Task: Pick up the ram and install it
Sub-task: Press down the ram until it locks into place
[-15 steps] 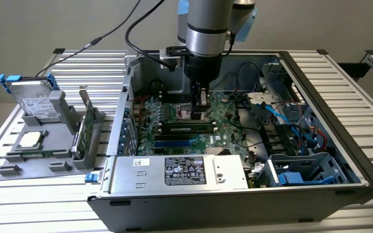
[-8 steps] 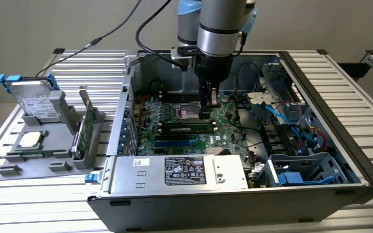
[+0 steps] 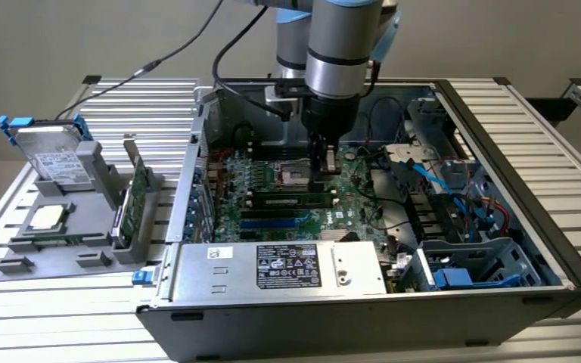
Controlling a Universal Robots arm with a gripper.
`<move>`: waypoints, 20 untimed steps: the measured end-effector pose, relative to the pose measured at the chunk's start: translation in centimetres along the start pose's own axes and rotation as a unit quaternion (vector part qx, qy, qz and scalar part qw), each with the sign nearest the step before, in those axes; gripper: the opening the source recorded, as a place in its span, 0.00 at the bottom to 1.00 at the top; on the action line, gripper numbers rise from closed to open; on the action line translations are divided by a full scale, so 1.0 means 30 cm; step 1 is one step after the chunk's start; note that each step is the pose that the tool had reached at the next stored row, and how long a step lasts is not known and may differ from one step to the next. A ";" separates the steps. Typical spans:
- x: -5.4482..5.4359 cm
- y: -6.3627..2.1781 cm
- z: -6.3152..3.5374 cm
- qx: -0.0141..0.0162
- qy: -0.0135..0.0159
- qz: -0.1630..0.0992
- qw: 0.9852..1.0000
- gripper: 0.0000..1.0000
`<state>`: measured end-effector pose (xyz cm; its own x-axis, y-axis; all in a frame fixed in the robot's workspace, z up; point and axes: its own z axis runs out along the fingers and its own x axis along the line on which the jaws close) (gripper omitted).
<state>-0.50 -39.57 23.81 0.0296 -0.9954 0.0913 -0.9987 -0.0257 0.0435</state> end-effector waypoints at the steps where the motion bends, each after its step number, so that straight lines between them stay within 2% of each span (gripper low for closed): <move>1: -0.001 0.000 0.006 0.000 0.000 0.000 1.000 0.10; 4: -0.002 0.005 0.020 0.000 0.000 0.000 1.000 0.10; 12: -0.004 0.044 0.024 0.000 0.000 0.000 1.000 0.10; 17: -0.006 0.046 0.046 0.000 0.001 0.000 1.000 0.10; 20: -0.007 0.046 0.053 0.000 0.001 0.000 1.000 0.10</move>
<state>-1.95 -39.53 22.26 0.0296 -0.9952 0.0928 -0.9987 -0.0256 0.0436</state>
